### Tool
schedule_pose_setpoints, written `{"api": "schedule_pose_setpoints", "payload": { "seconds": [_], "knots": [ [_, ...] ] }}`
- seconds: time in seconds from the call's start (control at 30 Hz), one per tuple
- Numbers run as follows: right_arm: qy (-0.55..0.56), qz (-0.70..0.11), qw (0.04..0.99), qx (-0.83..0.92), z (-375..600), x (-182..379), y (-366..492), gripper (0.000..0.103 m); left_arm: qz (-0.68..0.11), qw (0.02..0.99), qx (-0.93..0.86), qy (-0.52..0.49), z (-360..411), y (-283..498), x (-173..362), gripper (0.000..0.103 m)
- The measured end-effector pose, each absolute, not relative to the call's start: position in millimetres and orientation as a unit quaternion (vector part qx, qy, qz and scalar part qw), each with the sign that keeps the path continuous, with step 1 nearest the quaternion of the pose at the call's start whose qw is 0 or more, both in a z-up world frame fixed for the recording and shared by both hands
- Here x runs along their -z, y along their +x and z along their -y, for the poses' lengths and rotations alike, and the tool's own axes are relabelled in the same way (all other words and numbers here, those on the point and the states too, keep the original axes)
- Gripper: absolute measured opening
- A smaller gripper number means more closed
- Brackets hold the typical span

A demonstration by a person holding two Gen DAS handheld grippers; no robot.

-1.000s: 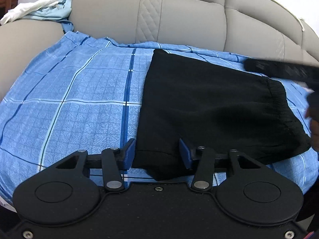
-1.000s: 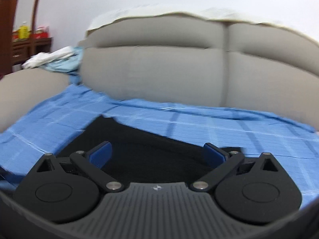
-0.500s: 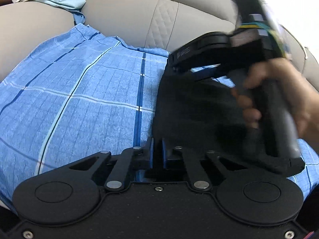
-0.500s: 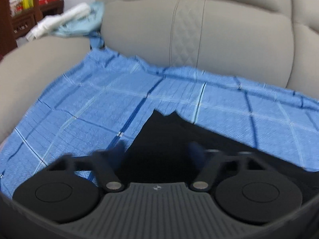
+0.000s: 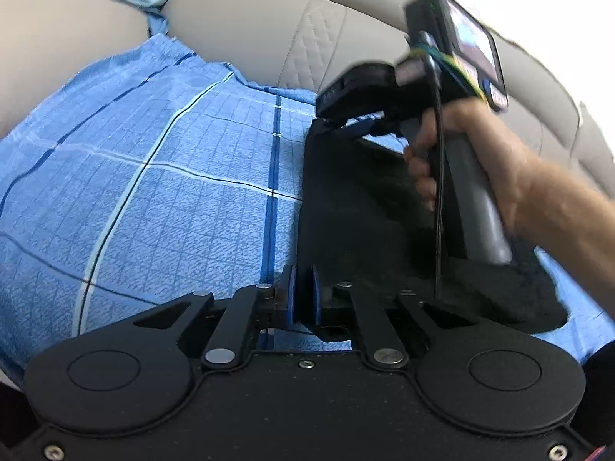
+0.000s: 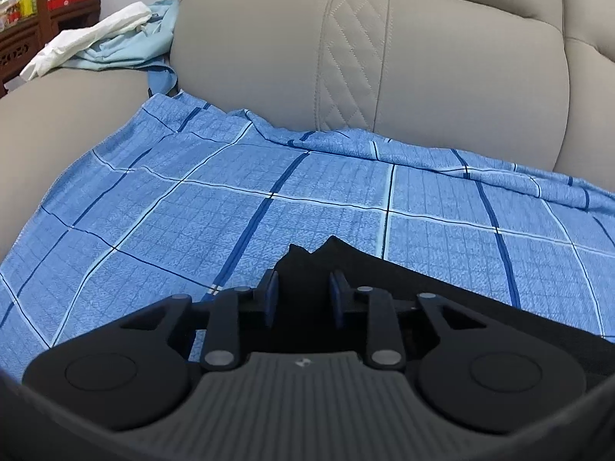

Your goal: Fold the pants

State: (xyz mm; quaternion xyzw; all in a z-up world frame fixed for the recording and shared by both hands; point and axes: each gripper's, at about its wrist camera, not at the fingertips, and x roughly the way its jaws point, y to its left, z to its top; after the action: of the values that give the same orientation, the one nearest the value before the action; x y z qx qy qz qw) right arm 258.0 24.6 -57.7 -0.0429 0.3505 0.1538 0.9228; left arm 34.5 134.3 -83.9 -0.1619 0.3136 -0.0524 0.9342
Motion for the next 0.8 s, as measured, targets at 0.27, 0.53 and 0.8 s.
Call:
{"api": "schedule_pose_setpoints", "payload": {
  "seconds": [0.27, 0.53, 0.8],
  "knots": [
    [-0.041, -0.346, 0.922, -0.167, -18.7, 58.8, 259.0, 0.048, -0.308, 0.940, 0.039, -0.145, -139.2, 62.8, 75.6, 0.012],
    [-0.032, -0.316, 0.926, -0.204, -5.3, 49.8, 268.3, 0.057, -0.311, 0.946, 0.052, -0.074, -120.3, 37.0, 78.1, 0.012],
    [-0.035, -0.246, 0.952, -0.181, 85.4, 15.4, 214.8, 0.085, -0.292, 0.951, 0.026, -0.099, -151.2, 62.7, 49.7, 0.033]
  ]
}}
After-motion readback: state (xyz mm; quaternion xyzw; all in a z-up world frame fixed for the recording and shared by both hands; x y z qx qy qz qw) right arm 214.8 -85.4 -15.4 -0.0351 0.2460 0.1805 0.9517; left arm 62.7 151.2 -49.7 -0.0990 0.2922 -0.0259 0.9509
